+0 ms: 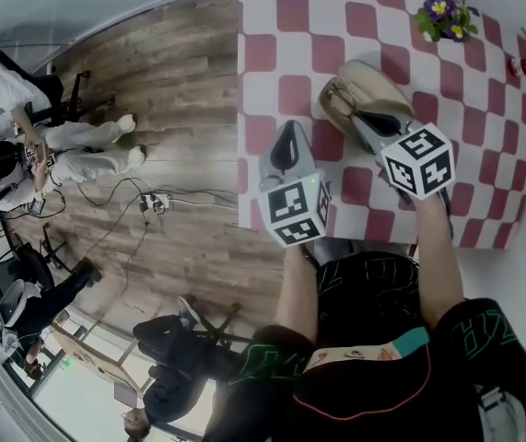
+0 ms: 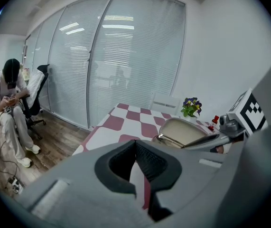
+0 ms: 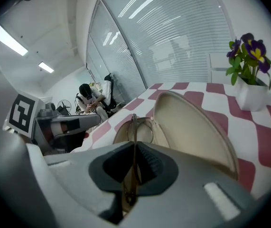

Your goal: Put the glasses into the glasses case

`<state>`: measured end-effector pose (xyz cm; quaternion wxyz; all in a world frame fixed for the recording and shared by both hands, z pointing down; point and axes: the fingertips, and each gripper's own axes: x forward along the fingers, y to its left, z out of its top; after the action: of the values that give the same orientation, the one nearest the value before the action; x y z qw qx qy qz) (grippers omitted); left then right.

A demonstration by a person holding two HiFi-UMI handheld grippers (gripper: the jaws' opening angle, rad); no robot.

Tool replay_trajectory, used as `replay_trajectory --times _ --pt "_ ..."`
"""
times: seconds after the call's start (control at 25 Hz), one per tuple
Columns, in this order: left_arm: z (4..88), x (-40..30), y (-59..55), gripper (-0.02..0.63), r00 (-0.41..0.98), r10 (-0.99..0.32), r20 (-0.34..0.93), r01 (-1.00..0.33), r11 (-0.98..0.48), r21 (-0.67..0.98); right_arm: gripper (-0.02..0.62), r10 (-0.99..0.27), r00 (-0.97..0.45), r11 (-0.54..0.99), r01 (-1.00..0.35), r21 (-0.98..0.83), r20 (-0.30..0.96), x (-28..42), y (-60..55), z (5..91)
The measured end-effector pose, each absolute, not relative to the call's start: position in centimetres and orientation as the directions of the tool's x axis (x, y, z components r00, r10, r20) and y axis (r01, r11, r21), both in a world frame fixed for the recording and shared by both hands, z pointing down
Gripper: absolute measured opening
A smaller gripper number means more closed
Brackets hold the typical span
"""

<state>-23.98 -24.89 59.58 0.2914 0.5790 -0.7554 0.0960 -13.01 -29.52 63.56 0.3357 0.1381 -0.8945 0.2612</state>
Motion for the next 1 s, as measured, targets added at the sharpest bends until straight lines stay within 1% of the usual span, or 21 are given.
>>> replay_trajectory --times 0.28,0.4,0.6,0.72,0.84,0.92,1.0 --pt "59.7 -24.6 -24.6 0.009 -0.169 -0.817 0.552 -0.922 0.328 0.203 0.018 -0.101 -0.625 0.888 -0.408 -0.213 0.774 -13.8 -28.5 64.8" --pt "59.7 -24.5 -24.3 0.009 -0.166 -0.819 0.55 -0.919 0.331 0.214 0.02 -0.13 -0.601 0.905 -0.397 -0.153 0.789 -14.0 -28.2 64.9" --pt "59.3 -24.7 -23.8 0.009 -0.163 -0.824 0.543 -0.914 0.333 0.23 0.022 -0.142 -0.591 0.911 -0.391 -0.129 0.794 -14.5 -28.2 64.8" --pt "58.7 -24.8 -23.4 0.009 -0.167 -0.829 0.534 -0.912 0.335 0.235 0.08 -0.154 -0.593 0.911 -0.395 -0.119 0.791 -14.6 -28.2 64.8" --pt "58.4 -24.5 -22.8 0.009 -0.162 -0.831 0.533 -0.911 0.334 0.243 0.088 -0.173 -0.587 0.907 -0.407 -0.104 0.791 -14.4 -28.4 64.6" --pt "58.8 -24.2 -22.2 0.009 -0.162 -0.829 0.535 -0.909 0.337 0.247 0.109 -0.187 -0.591 0.907 -0.411 -0.093 0.785 -14.3 -28.5 64.6" --pt "59.0 -24.1 -21.8 0.009 -0.166 -0.828 0.536 -0.907 0.342 0.247 0.109 -0.204 -0.599 0.906 -0.414 -0.082 0.774 -14.3 -28.6 64.2"
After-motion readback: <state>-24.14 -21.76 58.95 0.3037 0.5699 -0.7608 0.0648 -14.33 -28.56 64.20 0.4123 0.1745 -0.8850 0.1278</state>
